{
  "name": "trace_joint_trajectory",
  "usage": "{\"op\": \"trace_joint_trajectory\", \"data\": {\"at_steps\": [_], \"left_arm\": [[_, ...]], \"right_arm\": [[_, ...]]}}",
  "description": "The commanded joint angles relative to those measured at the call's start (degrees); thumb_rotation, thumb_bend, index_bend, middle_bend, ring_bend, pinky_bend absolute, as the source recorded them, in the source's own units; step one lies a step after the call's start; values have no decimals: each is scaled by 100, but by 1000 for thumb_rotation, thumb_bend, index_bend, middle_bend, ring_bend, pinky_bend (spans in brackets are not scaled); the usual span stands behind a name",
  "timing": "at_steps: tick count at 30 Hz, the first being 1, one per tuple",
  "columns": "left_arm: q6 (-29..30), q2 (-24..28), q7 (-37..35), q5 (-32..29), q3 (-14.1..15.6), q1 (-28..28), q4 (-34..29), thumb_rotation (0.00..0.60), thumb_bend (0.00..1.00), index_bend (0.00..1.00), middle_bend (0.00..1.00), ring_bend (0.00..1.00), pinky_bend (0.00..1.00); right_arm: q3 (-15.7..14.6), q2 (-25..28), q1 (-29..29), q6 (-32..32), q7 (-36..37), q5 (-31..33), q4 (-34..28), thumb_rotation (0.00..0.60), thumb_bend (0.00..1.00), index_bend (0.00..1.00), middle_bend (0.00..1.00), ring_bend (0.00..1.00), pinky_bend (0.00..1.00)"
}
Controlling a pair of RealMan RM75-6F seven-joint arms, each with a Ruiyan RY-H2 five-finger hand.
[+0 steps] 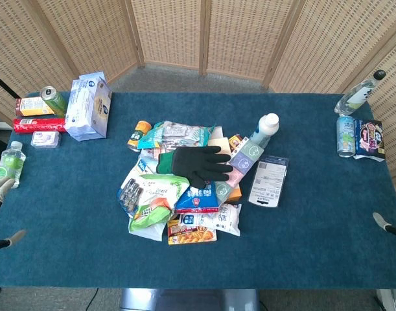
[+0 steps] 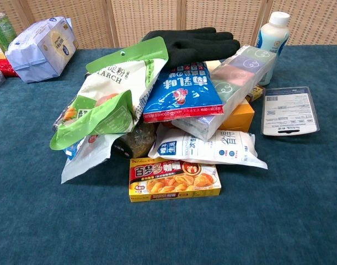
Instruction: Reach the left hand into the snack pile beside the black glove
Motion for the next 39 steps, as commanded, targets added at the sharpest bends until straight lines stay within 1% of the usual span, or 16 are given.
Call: {"op": "trace_joint_trajectory", "data": {"at_steps": [1,4,7,10,11,16,17,20,23,29,32,39], "left_arm": [[-22,-20,23,49,-2,-20,5,600,0,0,0,0,0],[-47,-78,-13,229,-6,-93,108,600,0,0,0,0,0],[71,-254,-108,810,-36,-281,524,600,0,0,0,0,0],[272,-465,-198,1637,-123,-645,1281,600,0,0,0,0,0],[371,-553,-321,1940,-163,-818,1629,600,0,0,0,0,0],[724,-889,-668,2983,-283,-1598,3087,600,0,0,0,0,0],[747,-960,-613,3234,-292,-1812,3420,600,0,0,0,0,0],[581,-1095,-265,3762,-287,-2356,4016,600,0,0,0,0,0],[184,-1234,53,3936,-280,-2782,4116,600,0,0,0,0,0],[-768,-1545,577,3885,-271,-3404,3676,600,0,0,0,0,0],[-1139,-1749,822,3844,-278,-3666,3510,600,0,0,0,0,0],[-1677,-2318,1104,3669,-259,-4114,3317,600,0,0,0,0,0]], "right_arm": [[-4,4,4,-57,33,30,22,600,0,0,0,0,0],[-18,16,0,-51,34,-14,1,600,0,0,0,0,0],[-37,25,-21,0,10,-79,-48,600,0,0,0,0,0],[-45,39,-28,4,24,-103,-94,600,0,0,0,0,0],[-43,47,-30,0,20,-93,-103,600,0,0,0,0,0],[-19,119,-69,33,66,-51,-203,600,0,0,0,0,0],[-17,135,-85,55,75,-52,-223,600,0,0,0,0,0],[-15,171,-109,72,116,-52,-265,600,0,0,0,0,0],[-8,200,-119,77,190,-69,-277,600,0,0,0,0,0],[12,260,-145,77,349,-61,-282,600,0,0,0,0,0],[33,304,-167,87,460,-44,-286,600,0,0,0,0,0],[91,414,-232,109,770,30,-287,600,0,0,0,0,0]]}}
